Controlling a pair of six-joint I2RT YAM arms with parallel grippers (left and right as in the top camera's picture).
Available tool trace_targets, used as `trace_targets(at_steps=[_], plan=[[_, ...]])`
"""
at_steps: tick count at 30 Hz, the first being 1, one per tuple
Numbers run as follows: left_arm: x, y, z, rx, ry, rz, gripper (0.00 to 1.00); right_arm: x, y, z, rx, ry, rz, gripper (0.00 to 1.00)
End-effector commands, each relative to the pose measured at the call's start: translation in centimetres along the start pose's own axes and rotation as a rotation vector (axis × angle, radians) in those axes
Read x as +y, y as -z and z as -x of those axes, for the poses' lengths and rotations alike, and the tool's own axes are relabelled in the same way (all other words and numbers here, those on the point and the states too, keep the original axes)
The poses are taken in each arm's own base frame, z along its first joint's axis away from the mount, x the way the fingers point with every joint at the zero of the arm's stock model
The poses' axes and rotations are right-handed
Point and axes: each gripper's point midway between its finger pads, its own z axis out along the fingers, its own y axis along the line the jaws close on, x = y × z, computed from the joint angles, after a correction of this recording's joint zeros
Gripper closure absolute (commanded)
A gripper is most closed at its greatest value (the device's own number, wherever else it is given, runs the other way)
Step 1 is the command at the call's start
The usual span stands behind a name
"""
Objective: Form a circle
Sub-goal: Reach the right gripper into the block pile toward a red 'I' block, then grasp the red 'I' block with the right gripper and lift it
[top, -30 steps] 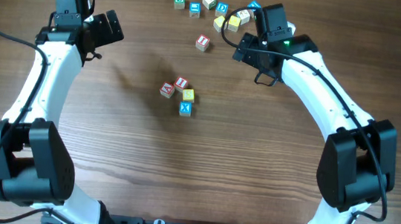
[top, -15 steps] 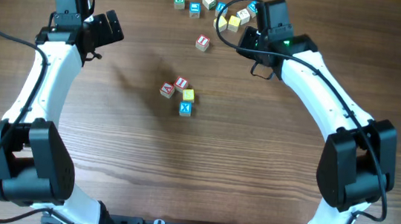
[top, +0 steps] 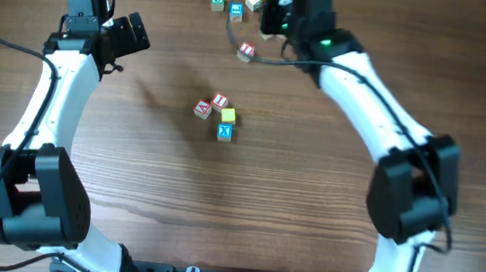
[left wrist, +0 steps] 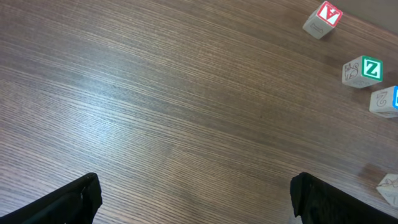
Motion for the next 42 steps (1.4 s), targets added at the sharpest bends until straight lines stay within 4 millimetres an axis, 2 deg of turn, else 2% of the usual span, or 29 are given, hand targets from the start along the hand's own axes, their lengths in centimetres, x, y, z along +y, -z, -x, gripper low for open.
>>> trace_targets(at_steps=[1,4,9,11,19,23,29,32,35,37,40,42], plan=[[-0.1,0.4,0.4,-0.013,0.011,-0.004,0.00,1.8,-4.4,-3.8,0.024,0.079,0.046,0.96],[-0.1,0.4,0.4,-0.013,0.011,-0.004,0.00,2.5,-7.2,-6.1,0.007,0.110,0.069,0.95],[-0.1,0.4,0.4,-0.013,0.011,-0.004,0.00,1.0,-10.1,-11.0,0.084,0.098,0.050,0.96],[-0.1,0.4,0.4,-0.013,0.010,-0.004,0.00,0.5,-10.3,-12.6,0.135,0.085,0.034,0.96],[-0.1,0.4,0.4,-0.013,0.010,-0.004,0.00,-0.8,-9.4,-16.0,0.285,0.082,-0.011,0.96],[-0.1,0.4,0.4,-0.013,0.010,-0.004,0.00,-0.9,-7.3,-15.4,0.339,0.081,-0.036,0.96],[-0.1,0.4,0.4,-0.013,0.011,-0.004,0.00,-0.5,-2.4,-13.4,0.416,0.076,-0.061,0.96],[-0.1,0.4,0.4,-0.013,0.010,-0.004,0.00,0.7,-0.3,-9.7,0.340,0.080,-0.040,0.92],[-0.1,0.4,0.4,-0.013,0.011,-0.004,0.00,0.5,0.0,-6.8,0.238,0.085,-0.064,0.86],[-0.1,0.4,0.4,-0.013,0.011,-0.004,0.00,-0.4,-0.4,-5.9,0.195,0.087,-0.110,0.78],[-0.1,0.4,0.4,-0.013,0.011,-0.004,0.00,-1.6,-1.1,-6.0,0.188,0.082,-0.139,0.36],[-0.1,0.4,0.4,-0.013,0.010,-0.004,0.00,-2.3,-2.0,-7.3,0.215,0.081,-0.151,0.24]])
